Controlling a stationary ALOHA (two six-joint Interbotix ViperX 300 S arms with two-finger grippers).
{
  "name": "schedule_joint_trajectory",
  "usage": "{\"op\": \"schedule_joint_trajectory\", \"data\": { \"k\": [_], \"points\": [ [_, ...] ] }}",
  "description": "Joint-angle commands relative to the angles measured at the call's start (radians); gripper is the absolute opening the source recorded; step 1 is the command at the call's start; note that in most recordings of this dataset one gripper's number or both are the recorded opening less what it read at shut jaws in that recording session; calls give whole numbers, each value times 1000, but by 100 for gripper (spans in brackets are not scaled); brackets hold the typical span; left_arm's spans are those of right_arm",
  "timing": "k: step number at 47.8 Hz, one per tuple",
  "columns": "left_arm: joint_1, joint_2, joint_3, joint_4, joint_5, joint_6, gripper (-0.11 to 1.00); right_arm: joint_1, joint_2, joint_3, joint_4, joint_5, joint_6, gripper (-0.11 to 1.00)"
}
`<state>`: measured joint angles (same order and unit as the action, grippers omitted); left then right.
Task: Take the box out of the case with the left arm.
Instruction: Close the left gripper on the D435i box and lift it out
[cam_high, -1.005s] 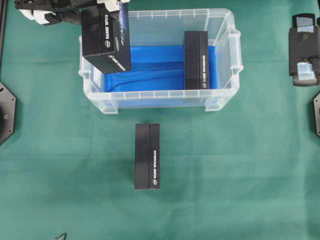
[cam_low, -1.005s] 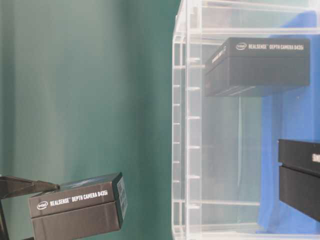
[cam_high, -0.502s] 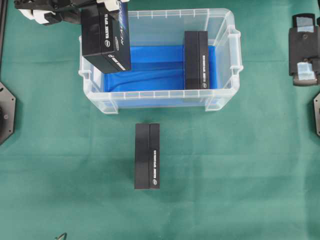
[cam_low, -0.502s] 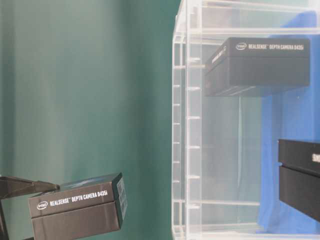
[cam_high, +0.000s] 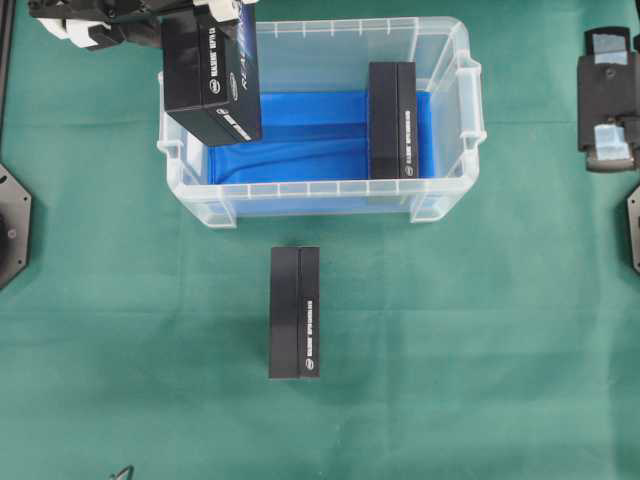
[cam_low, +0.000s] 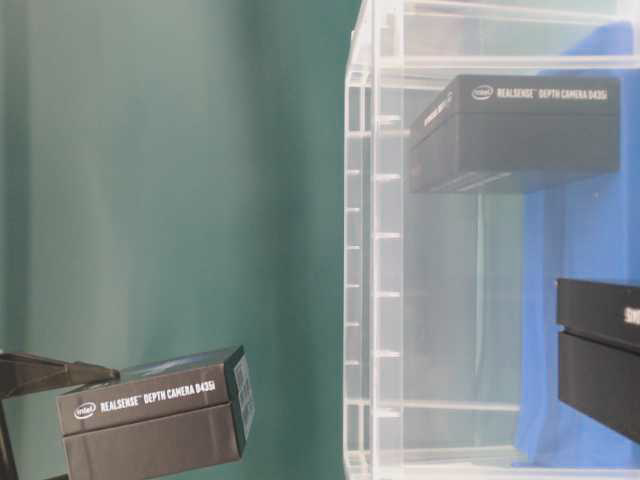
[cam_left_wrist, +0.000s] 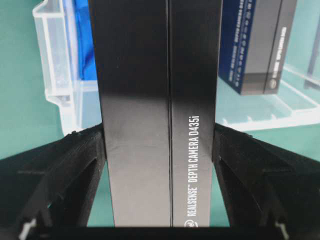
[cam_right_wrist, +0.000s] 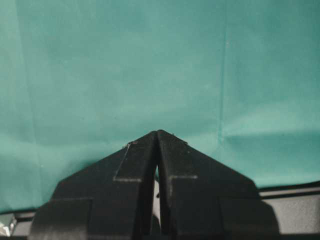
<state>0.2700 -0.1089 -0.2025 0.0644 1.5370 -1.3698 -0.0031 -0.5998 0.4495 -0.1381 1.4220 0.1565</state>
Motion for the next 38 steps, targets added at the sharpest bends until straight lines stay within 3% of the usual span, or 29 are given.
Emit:
{"op": "schedule_joint_trajectory", "data": {
  "k": [1,38],
  "points": [
    [2,-21,-15,5,-3,0,63,0,0,-9,-2,-6,0,3],
    [-12,-21,-9,6,-3,-2,63,2,0,-11,-3,-5,0,3]
  ]
}}
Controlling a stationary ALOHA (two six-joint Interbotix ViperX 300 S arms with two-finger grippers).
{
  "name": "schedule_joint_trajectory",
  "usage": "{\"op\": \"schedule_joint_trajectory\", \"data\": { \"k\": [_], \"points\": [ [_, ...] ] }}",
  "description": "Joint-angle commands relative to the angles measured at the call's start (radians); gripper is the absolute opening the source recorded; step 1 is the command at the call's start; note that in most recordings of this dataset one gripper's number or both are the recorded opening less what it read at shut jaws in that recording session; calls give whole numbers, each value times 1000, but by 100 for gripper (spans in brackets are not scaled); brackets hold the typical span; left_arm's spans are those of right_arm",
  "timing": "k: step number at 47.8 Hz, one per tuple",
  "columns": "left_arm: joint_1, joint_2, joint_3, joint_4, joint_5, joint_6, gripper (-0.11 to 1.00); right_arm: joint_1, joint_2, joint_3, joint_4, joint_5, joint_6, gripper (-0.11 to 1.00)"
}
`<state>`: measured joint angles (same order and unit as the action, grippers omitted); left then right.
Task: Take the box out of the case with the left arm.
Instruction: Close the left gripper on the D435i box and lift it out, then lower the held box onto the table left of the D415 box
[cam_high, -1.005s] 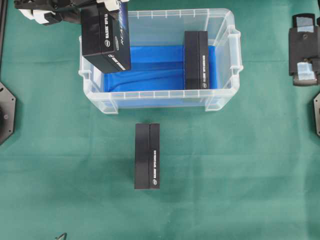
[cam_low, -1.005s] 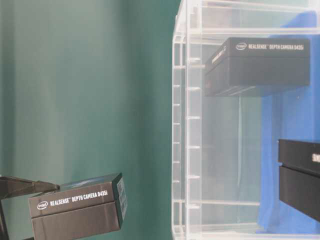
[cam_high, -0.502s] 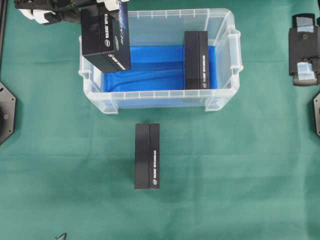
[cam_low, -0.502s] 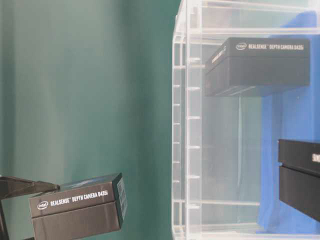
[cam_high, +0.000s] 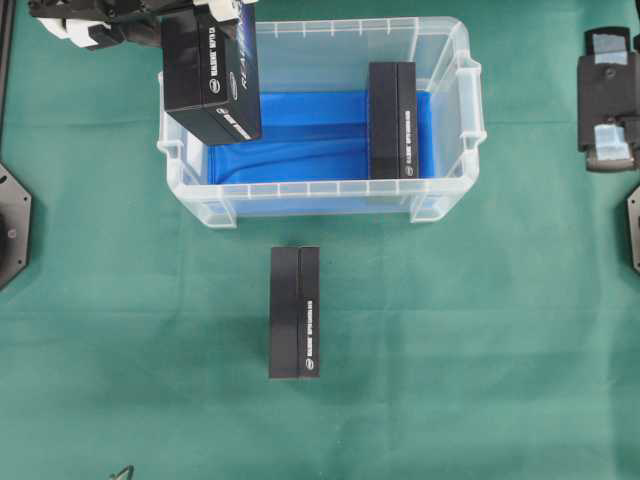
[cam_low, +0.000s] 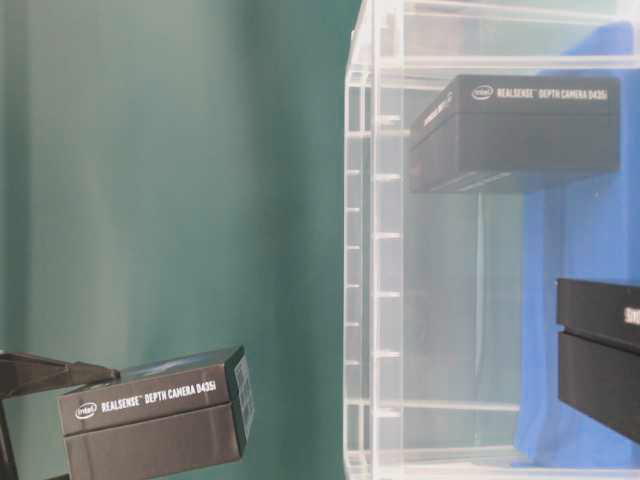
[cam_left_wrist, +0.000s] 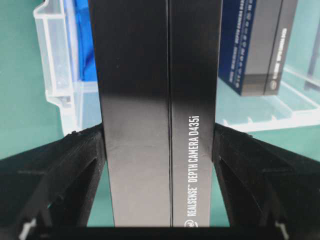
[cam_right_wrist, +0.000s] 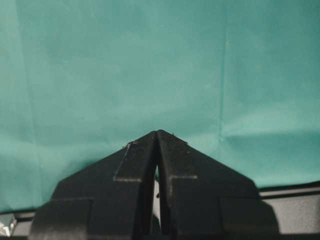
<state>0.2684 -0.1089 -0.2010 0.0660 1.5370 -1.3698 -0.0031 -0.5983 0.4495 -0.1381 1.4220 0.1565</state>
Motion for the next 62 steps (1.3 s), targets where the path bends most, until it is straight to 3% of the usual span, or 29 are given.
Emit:
{"op": "schedule_joint_trajectory", "data": {
  "k": [1,12,33,47,62],
  "points": [
    [-12,-21,-11,3,-3,-3,63,2,-2,-9,-2,-5,0,3],
    [-84,-25,-2,5,-3,-29,63,2,-2,-9,-2,-5,0,3],
    [-296,-31,25,5,5,-222,63,2,-2,-9,-2,-5,0,3],
    [-457,-21,21,3,5,-399,63,2,-2,-9,-2,-5,2,3],
    [-520,-6,12,9,20,-463,63,2,-2,-9,-2,-5,0,3]
  ]
}}
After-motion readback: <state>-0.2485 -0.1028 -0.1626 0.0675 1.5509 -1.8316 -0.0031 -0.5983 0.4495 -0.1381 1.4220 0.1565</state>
